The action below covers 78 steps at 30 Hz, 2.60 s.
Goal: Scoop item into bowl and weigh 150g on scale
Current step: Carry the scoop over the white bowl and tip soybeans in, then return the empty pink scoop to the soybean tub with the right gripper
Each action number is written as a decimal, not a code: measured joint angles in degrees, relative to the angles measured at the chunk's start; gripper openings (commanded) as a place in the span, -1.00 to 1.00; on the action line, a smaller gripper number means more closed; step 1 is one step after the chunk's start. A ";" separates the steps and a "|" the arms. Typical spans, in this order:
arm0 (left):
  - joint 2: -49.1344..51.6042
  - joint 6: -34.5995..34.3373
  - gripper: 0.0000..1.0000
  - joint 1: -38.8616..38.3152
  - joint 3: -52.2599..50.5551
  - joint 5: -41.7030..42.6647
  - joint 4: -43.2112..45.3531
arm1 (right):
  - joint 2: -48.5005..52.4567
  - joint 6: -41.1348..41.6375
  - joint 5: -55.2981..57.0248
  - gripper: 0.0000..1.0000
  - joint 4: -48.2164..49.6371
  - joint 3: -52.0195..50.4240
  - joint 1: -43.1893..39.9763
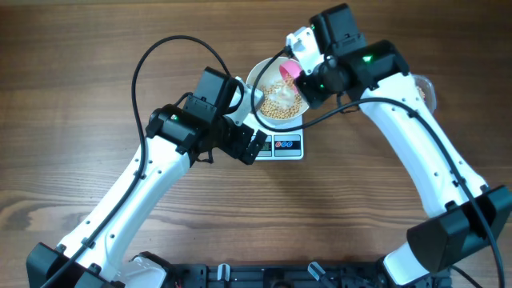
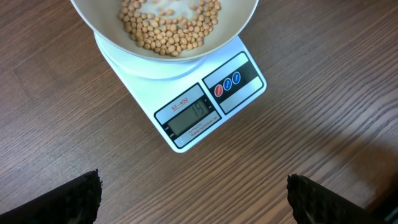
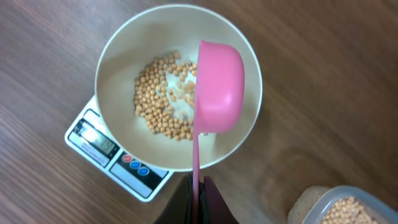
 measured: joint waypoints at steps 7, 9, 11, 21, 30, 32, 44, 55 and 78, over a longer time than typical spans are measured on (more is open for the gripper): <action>-0.02 0.00 1.00 0.00 0.00 0.00 0.00 | 0.00 -0.04 2.58 -0.92 0.81 0.00 1.95; 0.00 0.00 1.00 0.00 0.00 0.00 0.00 | 0.00 -0.28 3.06 -0.91 0.83 0.00 2.23; -0.02 0.00 1.00 0.00 0.00 0.00 0.00 | 0.00 -0.31 3.65 -0.91 1.09 0.00 2.58; -0.02 0.00 1.00 0.00 0.00 0.00 0.00 | 0.00 -1.55 6.25 -0.91 1.66 0.00 3.76; -0.02 0.00 1.00 0.00 0.00 0.00 0.00 | 0.00 -1.84 6.40 -0.91 1.64 0.00 3.76; -0.02 0.00 1.00 0.00 0.00 0.00 0.00 | 0.00 -1.84 6.16 -0.91 1.64 0.00 3.76; 0.00 0.00 1.00 0.00 0.00 0.00 0.00 | -0.57 -1.79 -9.38 -0.91 2.14 0.00 -4.20; 0.00 0.00 1.00 0.00 0.00 0.00 0.00 | -7.34 -1.79 -23.69 -0.91 4.33 0.00 -25.05; 0.00 0.00 1.00 0.00 0.00 0.00 0.00 | -8.63 11.91 -3.89 -0.91 -6.32 0.00 -33.46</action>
